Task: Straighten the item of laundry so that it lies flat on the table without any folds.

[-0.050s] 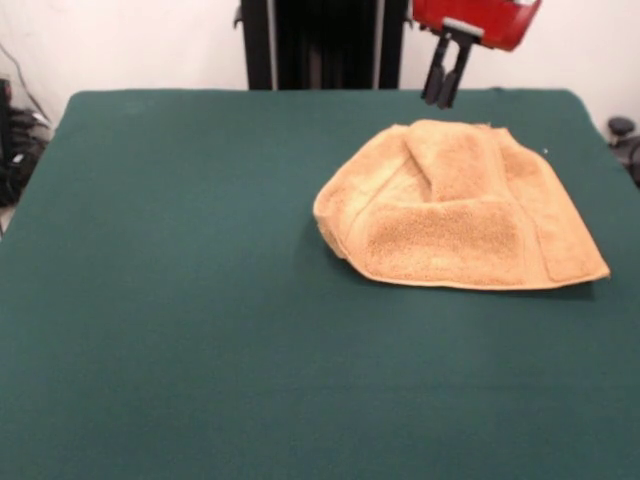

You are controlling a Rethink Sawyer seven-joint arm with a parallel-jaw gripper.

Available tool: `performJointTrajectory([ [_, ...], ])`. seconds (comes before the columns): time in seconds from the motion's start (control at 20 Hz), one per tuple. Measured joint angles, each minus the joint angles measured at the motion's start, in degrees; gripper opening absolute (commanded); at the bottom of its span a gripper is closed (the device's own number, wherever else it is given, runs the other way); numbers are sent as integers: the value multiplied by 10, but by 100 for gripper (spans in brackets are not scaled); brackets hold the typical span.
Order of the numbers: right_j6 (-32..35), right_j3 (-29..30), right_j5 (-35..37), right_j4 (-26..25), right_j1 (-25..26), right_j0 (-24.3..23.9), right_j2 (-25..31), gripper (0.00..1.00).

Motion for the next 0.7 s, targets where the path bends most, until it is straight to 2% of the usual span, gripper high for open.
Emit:
performJointTrajectory([
  [0.35, 0, 0, -2, -28, 7, -18, 9, 0],
  [0.7, 0, 0, -15, -79, 52, -48, 11, 0],
])
